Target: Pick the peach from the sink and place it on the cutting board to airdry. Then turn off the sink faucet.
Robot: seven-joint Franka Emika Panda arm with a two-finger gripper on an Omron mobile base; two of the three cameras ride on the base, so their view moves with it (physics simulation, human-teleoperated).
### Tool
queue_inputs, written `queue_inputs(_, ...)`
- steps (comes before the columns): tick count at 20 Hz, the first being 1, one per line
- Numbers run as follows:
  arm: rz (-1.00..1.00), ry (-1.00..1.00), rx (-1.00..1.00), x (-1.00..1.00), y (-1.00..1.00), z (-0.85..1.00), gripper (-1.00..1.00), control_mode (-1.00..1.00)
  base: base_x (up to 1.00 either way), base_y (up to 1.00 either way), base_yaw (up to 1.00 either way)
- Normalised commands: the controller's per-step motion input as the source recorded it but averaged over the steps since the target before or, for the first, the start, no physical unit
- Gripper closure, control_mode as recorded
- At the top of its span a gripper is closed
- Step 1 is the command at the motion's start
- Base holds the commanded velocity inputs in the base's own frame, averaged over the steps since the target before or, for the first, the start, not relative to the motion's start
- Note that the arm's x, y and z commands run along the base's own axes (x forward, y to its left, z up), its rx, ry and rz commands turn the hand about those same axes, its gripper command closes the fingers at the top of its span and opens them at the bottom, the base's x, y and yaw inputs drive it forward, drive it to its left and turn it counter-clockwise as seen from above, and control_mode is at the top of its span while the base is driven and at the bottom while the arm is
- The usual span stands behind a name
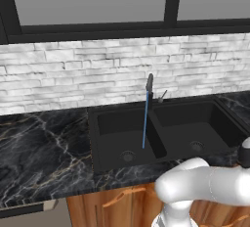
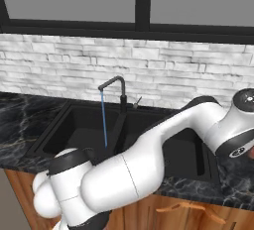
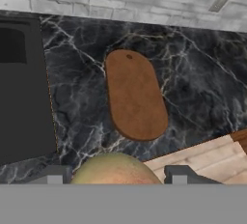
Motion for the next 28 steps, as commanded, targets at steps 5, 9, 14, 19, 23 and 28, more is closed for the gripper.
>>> queue_inputs(5, 0.06, 0.04, 0.01, 0.2, -0.29, -0.28, 1.0, -1.0, 0.0, 0.0, 0.0)
queue_inputs(9, 0.03, 0.07, 0.0, 0.25, -0.16, -0.21, 1.0, -1.0, 0.0, 0.0, 0.0)
queue_inputs(14, 0.0, 0.09, 0.0, 0.22, -0.09, -0.28, 1.0, -1.0, 0.0, 0.0, 0.0)
queue_inputs(19, 0.0, 0.07, 0.01, 0.2, -0.13, -0.33, 1.0, -1.0, 0.0, 0.0, 0.0)
queue_inputs(23, 0.03, 0.01, 0.01, 0.19, -0.21, -0.24, 1.0, -1.0, 0.0, 0.0, 0.0)
queue_inputs(28, 0.04, 0.0, 0.05, 0.19, -0.3, -0.16, 1.0, -1.0, 0.0, 0.0, 0.0)
